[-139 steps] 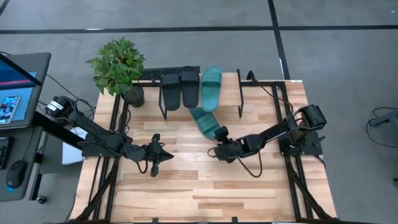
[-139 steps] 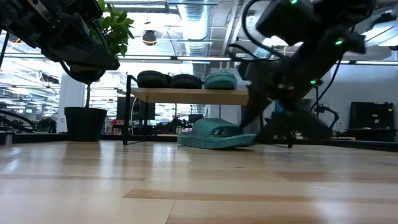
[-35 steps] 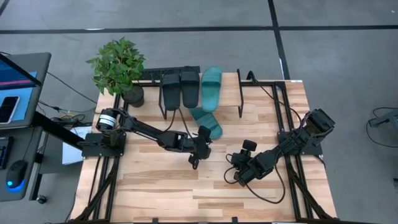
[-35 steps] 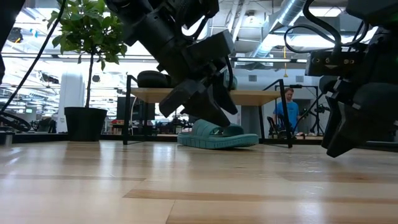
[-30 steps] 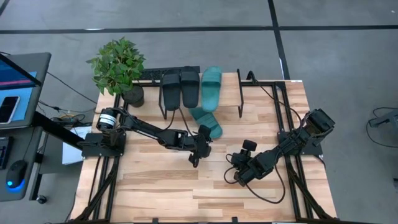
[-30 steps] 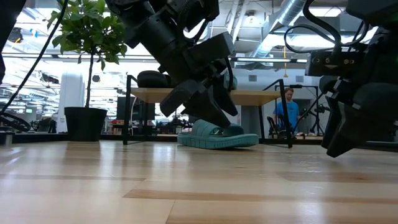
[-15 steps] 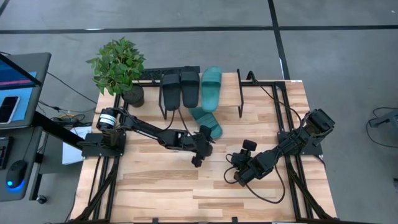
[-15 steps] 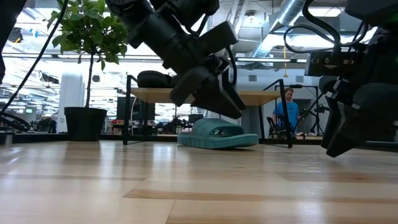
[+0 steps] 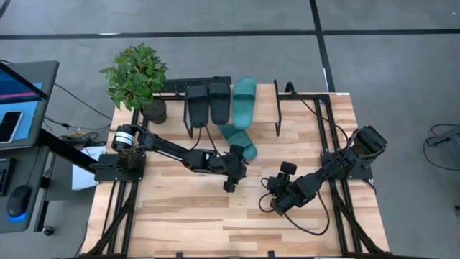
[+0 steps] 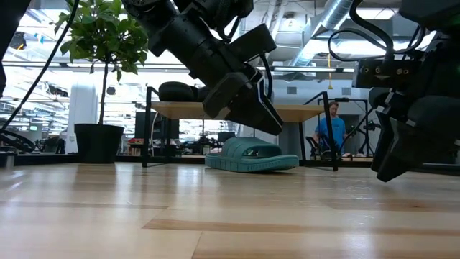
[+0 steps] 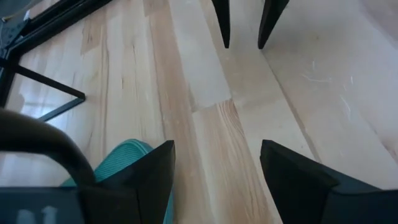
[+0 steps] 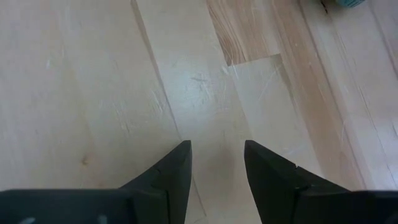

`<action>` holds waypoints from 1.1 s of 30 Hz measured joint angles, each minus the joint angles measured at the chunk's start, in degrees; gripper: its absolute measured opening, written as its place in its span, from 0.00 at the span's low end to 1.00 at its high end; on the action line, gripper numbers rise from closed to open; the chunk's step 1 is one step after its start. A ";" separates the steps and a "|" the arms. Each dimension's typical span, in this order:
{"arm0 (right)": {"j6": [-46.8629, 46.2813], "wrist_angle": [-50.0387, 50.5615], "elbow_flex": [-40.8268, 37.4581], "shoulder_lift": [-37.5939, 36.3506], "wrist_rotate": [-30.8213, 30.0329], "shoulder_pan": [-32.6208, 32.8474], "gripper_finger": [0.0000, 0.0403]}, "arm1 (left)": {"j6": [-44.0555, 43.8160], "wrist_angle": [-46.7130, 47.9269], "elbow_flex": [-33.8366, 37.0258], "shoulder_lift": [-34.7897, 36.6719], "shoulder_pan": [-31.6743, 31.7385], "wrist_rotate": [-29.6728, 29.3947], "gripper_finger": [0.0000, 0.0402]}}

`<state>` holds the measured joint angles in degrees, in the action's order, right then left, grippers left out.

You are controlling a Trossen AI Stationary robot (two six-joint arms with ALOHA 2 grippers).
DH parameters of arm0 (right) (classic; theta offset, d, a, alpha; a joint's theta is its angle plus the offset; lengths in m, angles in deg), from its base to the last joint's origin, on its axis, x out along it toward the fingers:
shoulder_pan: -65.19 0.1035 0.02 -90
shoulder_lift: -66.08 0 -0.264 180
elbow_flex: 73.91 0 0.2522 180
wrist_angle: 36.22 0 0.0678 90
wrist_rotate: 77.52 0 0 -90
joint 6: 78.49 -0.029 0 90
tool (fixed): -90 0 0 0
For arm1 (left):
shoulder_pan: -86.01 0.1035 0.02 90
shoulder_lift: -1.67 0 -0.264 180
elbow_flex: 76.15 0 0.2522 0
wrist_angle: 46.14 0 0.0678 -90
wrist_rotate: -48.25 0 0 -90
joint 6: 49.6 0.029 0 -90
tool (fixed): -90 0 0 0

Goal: Pick and place slides into the shelf
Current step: Put the green pair of slippers on the shelf

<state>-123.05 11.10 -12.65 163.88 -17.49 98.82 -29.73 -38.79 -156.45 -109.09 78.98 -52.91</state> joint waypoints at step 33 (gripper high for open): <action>0.04 -0.86 -0.02 0.00 -0.02 0.00 0.35 | 0.74 4.05 -8.39 -10.29 -0.12 -7.66 0.56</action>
<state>-123.01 10.25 -12.67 163.88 -17.51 98.82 -28.99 -34.74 -164.85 -119.38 78.87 -60.57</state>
